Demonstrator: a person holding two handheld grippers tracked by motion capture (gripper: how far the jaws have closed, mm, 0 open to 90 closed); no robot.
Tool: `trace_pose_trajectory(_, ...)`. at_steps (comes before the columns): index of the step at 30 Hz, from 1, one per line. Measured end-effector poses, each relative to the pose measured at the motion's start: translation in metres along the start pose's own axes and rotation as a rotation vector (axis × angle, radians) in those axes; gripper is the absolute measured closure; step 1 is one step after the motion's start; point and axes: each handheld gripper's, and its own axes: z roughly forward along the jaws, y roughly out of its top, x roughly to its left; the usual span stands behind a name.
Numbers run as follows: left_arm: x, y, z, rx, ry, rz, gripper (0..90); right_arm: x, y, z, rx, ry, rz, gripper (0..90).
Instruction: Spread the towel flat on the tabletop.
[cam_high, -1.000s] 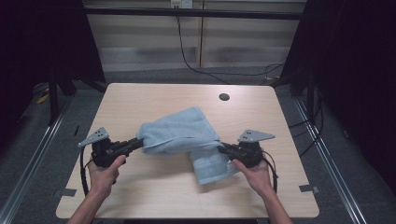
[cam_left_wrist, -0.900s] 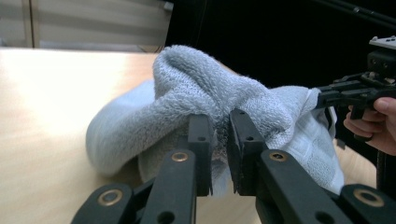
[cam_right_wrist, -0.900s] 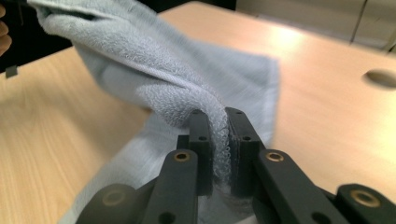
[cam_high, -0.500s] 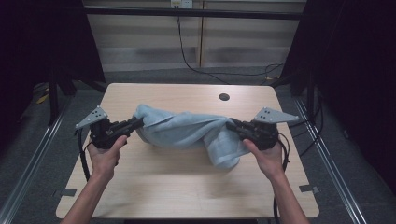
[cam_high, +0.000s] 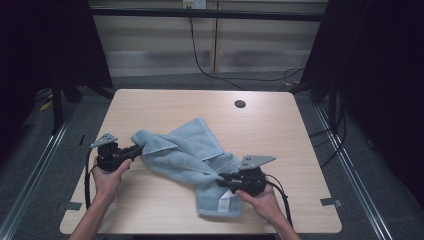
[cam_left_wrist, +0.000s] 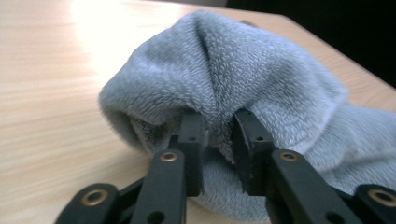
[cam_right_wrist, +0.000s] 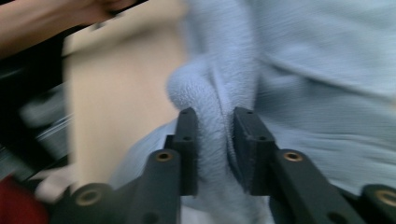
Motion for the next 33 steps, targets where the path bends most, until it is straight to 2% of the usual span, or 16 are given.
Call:
trace_pose_trajectory(1, 0.000, 0.000, -0.001, 0.010, 0.033, 0.012, 51.4, 0.007, -0.003, 0.006, 0.034, 0.021, -0.014, 64.2)
trace_pose_trajectory(3, -0.003, 0.003, -0.007, -0.007, 0.011, 0.007, 47.9, 0.007, -0.003, 0.004, 0.031, 0.039, -0.015, 59.9)
trace_pose_trajectory(7, -0.018, 0.016, -0.023, -0.098, -0.034, 0.038, 41.5, -0.003, 0.005, -0.019, -0.070, 0.012, 0.024, 52.0)
trace_pose_trajectory(8, -0.018, 0.016, -0.023, -0.098, -0.034, 0.038, 41.3, -0.003, 0.005, -0.019, -0.070, 0.012, 0.024, 52.0)
trace_pose_trajectory(9, -0.027, 0.023, -0.029, -0.126, -0.040, 0.062, 40.4, -0.011, 0.009, -0.031, -0.118, -0.022, 0.040, 52.4)
trace_pose_trajectory(10, -0.027, 0.023, -0.029, -0.126, -0.040, 0.062, 39.9, -0.011, 0.009, -0.031, -0.118, -0.022, 0.040, 52.4)
trace_pose_trajectory(11, -0.036, 0.026, -0.032, -0.143, -0.059, 0.070, 40.0, -0.024, 0.008, -0.038, -0.125, -0.107, 0.054, 53.0)
trace_pose_trajectory(13, -0.047, 0.027, -0.029, -0.115, -0.093, 0.105, 40.0, -0.038, 0.004, -0.035, -0.087, -0.179, 0.076, 52.1)
trace_pose_trajectory(15, -0.053, 0.027, -0.027, -0.105, -0.104, 0.133, 42.2, -0.046, 0.001, -0.030, -0.065, -0.194, 0.090, 51.1)
trace_pose_trajectory(16, -0.061, 0.025, -0.022, -0.080, -0.136, 0.161, 42.6, -0.061, -0.005, -0.017, -0.016, -0.229, 0.118, 46.4)
trace_pose_trajectory(17, -0.070, 0.022, -0.013, -0.049, -0.191, 0.190, 43.4, -0.065, -0.006, -0.013, -0.004, -0.233, 0.123, 45.4)
trace_pose_trajectory(21, -0.084, 0.004, 0.015, 0.047, -0.247, 0.205, 44.5, -0.079, -0.010, 0.006, 0.024, -0.263, 0.132, 40.5)
trace_pose_trajectory(24, -0.088, -0.009, 0.033, 0.110, -0.240, 0.234, 38.4, -0.084, -0.015, 0.017, 0.053, -0.278, 0.139, 38.1)
trace_pose_trajectory(28, -0.087, -0.019, 0.043, 0.163, -0.232, 0.250, 33.9, -0.081, -0.017, 0.020, 0.059, -0.286, 0.138, 36.4)
trace_pose_trajectory(31, -0.088, -0.025, 0.047, 0.190, -0.205, 0.279, 32.3, -0.075, -0.018, 0.026, 0.073, -0.299, 0.090, 37.8)
trace_pose_trajectory(33, -0.090, -0.028, 0.049, 0.203, -0.165, 0.317, 38.6, -0.069, -0.017, 0.030, 0.097, -0.333, 0.038, 41.7)
